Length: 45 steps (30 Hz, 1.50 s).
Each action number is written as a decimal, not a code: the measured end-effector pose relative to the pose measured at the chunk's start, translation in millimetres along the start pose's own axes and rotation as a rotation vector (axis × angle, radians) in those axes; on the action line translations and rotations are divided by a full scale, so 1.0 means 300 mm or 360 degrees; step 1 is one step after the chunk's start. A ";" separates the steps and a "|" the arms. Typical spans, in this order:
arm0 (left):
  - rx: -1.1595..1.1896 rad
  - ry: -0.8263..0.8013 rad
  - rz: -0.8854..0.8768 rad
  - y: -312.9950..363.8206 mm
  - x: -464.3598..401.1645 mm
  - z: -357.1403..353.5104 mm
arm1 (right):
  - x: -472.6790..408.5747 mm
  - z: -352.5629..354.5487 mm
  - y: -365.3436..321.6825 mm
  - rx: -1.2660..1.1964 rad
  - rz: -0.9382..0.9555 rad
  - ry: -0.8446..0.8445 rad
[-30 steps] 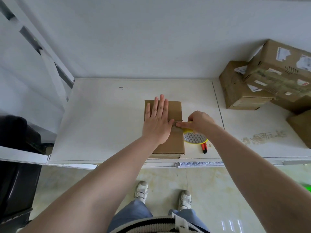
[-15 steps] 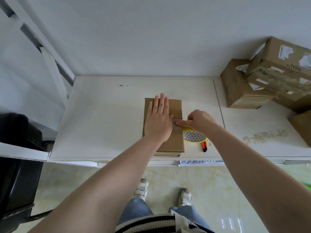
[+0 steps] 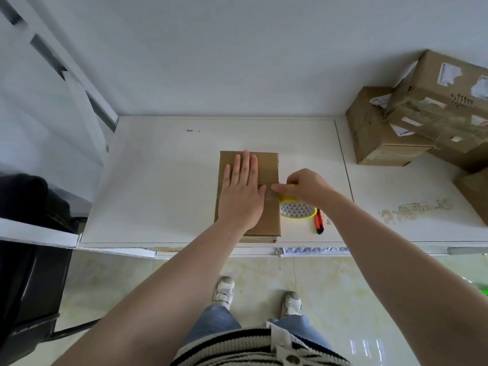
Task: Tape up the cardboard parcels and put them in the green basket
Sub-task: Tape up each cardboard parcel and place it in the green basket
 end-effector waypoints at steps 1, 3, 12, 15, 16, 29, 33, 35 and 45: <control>-0.0008 -0.0002 0.0037 -0.028 0.009 0.004 | 0.007 -0.002 -0.004 -0.0146 0.0080 -0.0031; -0.0025 0.0001 0.0111 -0.091 0.020 0.019 | 0.021 0.000 -0.010 -0.0429 0.0182 -0.0078; 0.0009 -0.0105 0.0181 -0.101 -0.004 0.022 | 0.013 -0.033 -0.017 -0.0435 0.0272 -0.0097; -0.0041 -0.0062 0.0179 -0.107 0.001 0.015 | 0.009 -0.030 -0.015 -0.0376 0.0276 -0.0068; -0.0045 -0.0055 0.0177 -0.107 0.001 0.013 | 0.009 -0.027 -0.016 -0.0374 0.0284 -0.0067; -0.0044 -0.0079 0.0138 -0.118 -0.007 0.002 | 0.002 -0.004 0.022 0.0132 0.0186 0.0093; -0.0041 -0.0104 0.0118 -0.119 -0.009 0.004 | -0.002 0.042 0.061 0.0115 0.0134 0.0114; -0.0016 -0.0150 0.0129 -0.119 -0.011 0.010 | -0.008 0.037 0.064 0.0083 0.0122 0.0102; 0.0341 -0.0281 0.0389 -0.066 -0.070 0.032 | -0.005 -0.002 0.064 -0.0180 0.0124 0.0040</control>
Point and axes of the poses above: each hand's wrist, its own x-axis away from the middle knuckle, its own z-axis out of the back of the hand, y = z × x, the point moved 2 cm from there along -x, towards the middle knuckle, and after that the axes turned 2 degrees about y, right-handed, at the moved point
